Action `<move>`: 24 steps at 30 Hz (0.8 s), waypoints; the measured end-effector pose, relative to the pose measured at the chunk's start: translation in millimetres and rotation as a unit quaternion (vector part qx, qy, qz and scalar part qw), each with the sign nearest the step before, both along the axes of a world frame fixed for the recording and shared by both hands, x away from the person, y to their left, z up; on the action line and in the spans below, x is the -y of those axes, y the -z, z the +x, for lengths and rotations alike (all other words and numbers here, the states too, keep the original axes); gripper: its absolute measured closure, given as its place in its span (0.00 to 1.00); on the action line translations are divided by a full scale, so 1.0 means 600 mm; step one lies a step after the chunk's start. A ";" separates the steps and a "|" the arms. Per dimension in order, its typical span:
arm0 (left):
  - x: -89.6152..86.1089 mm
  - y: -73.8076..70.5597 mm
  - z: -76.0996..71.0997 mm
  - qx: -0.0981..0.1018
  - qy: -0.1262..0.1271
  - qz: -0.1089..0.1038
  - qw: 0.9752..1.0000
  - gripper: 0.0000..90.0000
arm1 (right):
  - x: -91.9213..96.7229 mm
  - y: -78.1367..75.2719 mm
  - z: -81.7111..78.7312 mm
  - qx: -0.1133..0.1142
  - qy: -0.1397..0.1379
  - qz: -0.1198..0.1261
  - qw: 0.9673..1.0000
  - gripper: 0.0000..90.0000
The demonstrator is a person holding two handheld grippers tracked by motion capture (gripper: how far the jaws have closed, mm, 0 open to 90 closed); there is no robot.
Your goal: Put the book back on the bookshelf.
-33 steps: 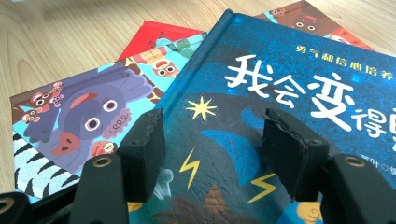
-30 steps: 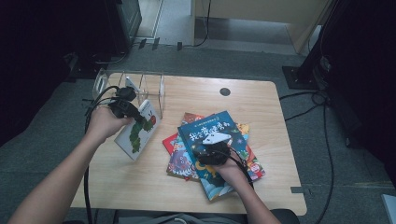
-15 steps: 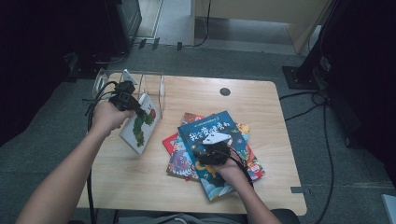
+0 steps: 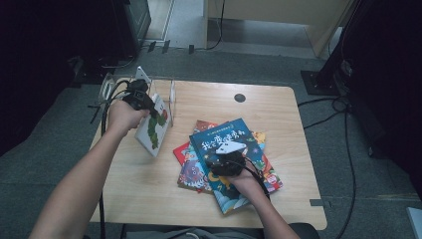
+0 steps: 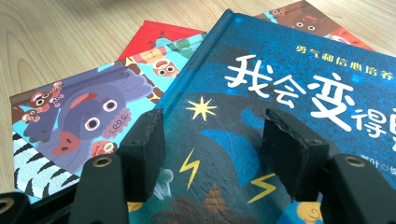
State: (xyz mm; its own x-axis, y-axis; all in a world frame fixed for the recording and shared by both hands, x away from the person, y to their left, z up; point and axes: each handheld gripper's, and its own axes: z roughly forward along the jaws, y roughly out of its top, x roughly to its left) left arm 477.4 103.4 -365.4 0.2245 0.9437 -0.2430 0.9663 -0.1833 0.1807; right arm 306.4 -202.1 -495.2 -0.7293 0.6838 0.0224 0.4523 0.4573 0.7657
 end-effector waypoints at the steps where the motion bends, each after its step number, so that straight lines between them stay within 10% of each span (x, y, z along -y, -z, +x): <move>1: 0.001 0.000 0.001 0.006 -0.001 0.001 1.000 0.88 | 0.000 0.000 0.000 0.000 0.000 0.000 1.000 0.44; 24: 0.019 -0.009 0.083 0.003 -0.045 0.002 0.999 0.87 | 0.000 0.000 0.001 0.000 0.000 -0.001 1.000 0.43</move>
State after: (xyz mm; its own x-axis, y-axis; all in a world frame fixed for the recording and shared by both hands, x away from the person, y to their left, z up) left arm 527.3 91.7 -360.0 0.1399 0.9613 -0.2373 0.9780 -0.0966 0.1850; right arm 307.2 -201.8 -495.2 -0.7297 0.6834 0.0217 0.4521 0.4584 0.7652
